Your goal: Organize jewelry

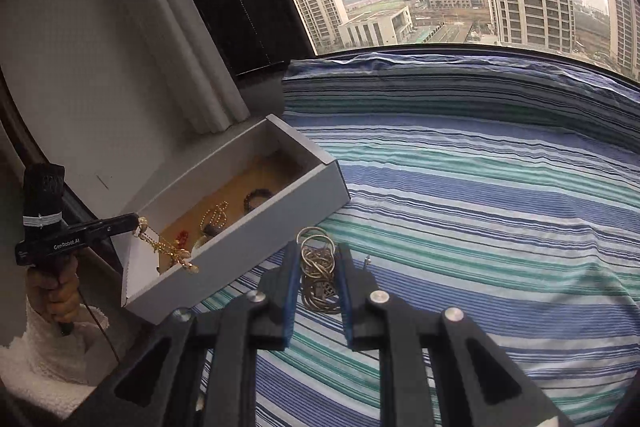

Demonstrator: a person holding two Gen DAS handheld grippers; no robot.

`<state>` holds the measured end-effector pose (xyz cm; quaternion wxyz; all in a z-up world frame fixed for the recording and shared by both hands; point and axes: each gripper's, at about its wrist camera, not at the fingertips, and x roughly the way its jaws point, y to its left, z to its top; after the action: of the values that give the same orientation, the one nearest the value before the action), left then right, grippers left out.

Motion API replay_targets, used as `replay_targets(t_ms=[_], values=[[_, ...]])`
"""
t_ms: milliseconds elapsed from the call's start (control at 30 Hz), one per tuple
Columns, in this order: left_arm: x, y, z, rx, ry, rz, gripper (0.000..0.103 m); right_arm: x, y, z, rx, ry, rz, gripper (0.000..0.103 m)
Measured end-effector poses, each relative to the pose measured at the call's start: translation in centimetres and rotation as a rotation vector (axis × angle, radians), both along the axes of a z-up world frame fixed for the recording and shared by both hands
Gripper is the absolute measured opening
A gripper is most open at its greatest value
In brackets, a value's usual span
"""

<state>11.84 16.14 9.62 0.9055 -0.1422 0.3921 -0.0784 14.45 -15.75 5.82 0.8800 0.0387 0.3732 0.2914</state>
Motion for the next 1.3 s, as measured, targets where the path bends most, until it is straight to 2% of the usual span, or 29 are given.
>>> replay_targets(t_ms=[167,367,500,733,800,833,867,900,933,967,1100,1167,1200,1300], values=[[1.0,4.9,1.5,0.035,0.011,0.095,0.006,3.5,6.6,3.0,0.025,-0.040,0.088,0.018],[2.4,9.9,-0.9,0.085,0.060,0.204,0.006,8.6,14.4,3.1,0.075,-0.016,0.159,0.018],[3.3,12.6,-4.2,0.073,0.114,0.255,0.006,11.8,18.9,0.7,0.052,0.012,0.189,0.018],[4.2,14.7,-9.9,0.111,0.192,0.315,0.006,15.3,23.2,-6.7,-0.103,0.098,0.178,0.019],[4.3,14.6,-11.0,0.141,0.207,0.316,0.007,15.6,23.4,-8.6,-0.141,0.123,0.174,0.021],[4.2,14.6,-11.5,0.160,0.212,0.326,0.009,15.6,23.5,-9.1,-0.166,0.119,0.162,0.029],[4.1,14.5,-11.8,0.174,0.217,0.336,0.021,15.5,23.5,-9.5,-0.185,0.112,0.153,0.038],[3.9,14.4,-12.0,0.181,0.221,0.348,0.036,15.3,23.3,-9.6,-0.197,0.103,0.143,0.059],[3.6,14.4,-12.0,0.187,0.216,0.366,0.061,15.1,23.0,-9.4,-0.204,0.089,0.133,0.066],[3.2,14.3,-11.7,0.200,0.197,0.392,0.077,14.7,22.8,-9.0,-0.203,0.073,0.127,0.066],[1.7,13.0,-10.1,0.289,0.137,0.450,0.088,13.0,21.9,-6.8,-0.190,0.020,0.115,0.067],[0.7,11.9,-9.0,0.347,0.103,0.506,0.101,11.9,21.8,-5.8,-0.194,-0.007,0.117,0.072],[0.1,11.3,-8.5,0.377,0.081,0.536,0.101,11.3,21.9,-5.4,-0.200,-0.020,0.121,0.077],[-1.7,9.2,-7.1,0.418,0.009,0.593,0.101,9.3,22.3,-4.5,-0.213,-0.054,0.154,0.078]])
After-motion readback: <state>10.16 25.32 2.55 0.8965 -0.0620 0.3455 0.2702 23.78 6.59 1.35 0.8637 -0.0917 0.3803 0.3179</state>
